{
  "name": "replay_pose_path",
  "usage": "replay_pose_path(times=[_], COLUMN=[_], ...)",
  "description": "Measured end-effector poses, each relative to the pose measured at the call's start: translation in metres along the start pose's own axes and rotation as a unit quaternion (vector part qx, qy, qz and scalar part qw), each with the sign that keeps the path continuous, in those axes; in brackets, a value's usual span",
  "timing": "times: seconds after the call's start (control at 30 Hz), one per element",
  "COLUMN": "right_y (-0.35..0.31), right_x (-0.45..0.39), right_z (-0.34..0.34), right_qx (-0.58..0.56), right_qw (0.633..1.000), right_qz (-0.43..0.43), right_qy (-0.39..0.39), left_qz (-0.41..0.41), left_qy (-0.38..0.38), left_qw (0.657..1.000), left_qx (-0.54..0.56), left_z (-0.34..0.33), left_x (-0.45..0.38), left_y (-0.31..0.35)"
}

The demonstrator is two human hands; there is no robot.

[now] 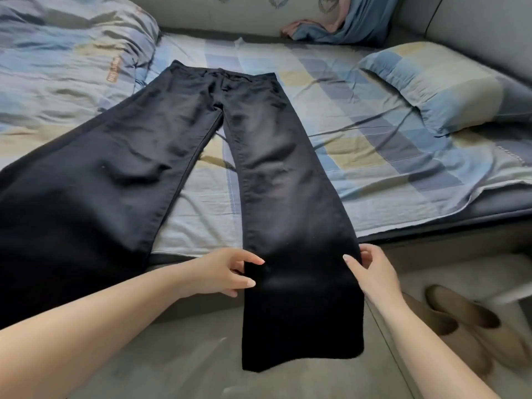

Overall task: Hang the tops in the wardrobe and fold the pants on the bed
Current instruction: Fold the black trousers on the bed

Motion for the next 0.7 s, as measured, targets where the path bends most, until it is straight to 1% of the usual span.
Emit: replay_pose_path(times=[0.03, 0.07, 0.1, 0.17, 0.27, 0.33, 0.37, 0.4, 0.43, 0.47, 0.5, 0.53, 0.57, 0.6, 0.67, 0.7], right_y=[-0.016, -0.04, -0.067, -0.123, -0.209, -0.261, -0.292, -0.319, -0.35, -0.37, -0.398, -0.419, -0.435, -0.45, -0.473, -0.48], right_x=[0.004, 0.012, 0.022, 0.047, 0.092, 0.116, 0.13, 0.14, 0.152, 0.157, 0.167, 0.174, 0.178, 0.183, 0.188, 0.189], right_z=[0.009, 0.013, 0.009, -0.019, -0.079, -0.111, -0.129, -0.143, -0.16, -0.171, -0.188, -0.203, -0.218, -0.234, -0.259, -0.269], right_qx=[-0.021, -0.046, -0.068, -0.108, -0.166, -0.175, -0.178, -0.181, -0.181, -0.17, -0.15, -0.119, -0.083, -0.037, 0.068, 0.12], right_qw=[0.998, 0.993, 0.986, 0.972, 0.946, 0.925, 0.911, 0.897, 0.883, 0.873, 0.861, 0.853, 0.848, 0.836, 0.8, 0.777], right_qz=[0.031, 0.075, 0.126, 0.205, 0.267, 0.312, 0.34, 0.367, 0.393, 0.415, 0.441, 0.458, 0.469, 0.49, 0.544, 0.57], right_qy=[0.052, 0.085, 0.088, 0.027, -0.083, -0.129, -0.15, -0.167, -0.182, -0.19, -0.203, -0.218, -0.232, -0.243, -0.243, -0.238], left_qz=[0.001, 0.0, -0.006, -0.015, -0.037, -0.048, -0.059, -0.076, -0.098, -0.119, -0.128, -0.123, -0.103, -0.069, -0.005, 0.009], left_qy=[-0.01, -0.018, -0.016, 0.017, 0.098, 0.145, 0.181, 0.222, 0.281, 0.34, 0.402, 0.441, 0.452, 0.442, 0.378, 0.35], left_qw=[1.0, 1.0, 1.0, 1.0, 0.995, 0.988, 0.982, 0.972, 0.955, 0.931, 0.896, 0.862, 0.843, 0.843, 0.87, 0.877], left_qx=[-0.005, -0.012, -0.014, -0.016, -0.004, 0.018, 0.023, 0.021, -0.003, -0.061, -0.14, -0.217, -0.272, -0.298, -0.316, -0.33], left_z=[0.005, 0.012, 0.021, 0.053, 0.124, 0.166, 0.194, 0.218, 0.249, 0.271, 0.299, 0.318, 0.331, 0.341, 0.343, 0.339], left_x=[0.006, 0.011, 0.017, 0.032, 0.063, 0.084, 0.098, 0.111, 0.128, 0.139, 0.157, 0.17, 0.177, 0.182, 0.183, 0.181], left_y=[0.0, 0.0, 0.002, 0.005, 0.014, 0.021, 0.021, 0.024, 0.025, 0.028, 0.027, 0.023, 0.014, -0.002, -0.034, -0.045])
Point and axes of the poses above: each hand's wrist, its own x-axis away from the middle knuckle, its own z-axis out of the back of the hand, y = z × x, the point moved 9 cm from there along -x, towards the middle knuckle, and after that the axes turned 11 degrees about y, right-handed, at the moved point
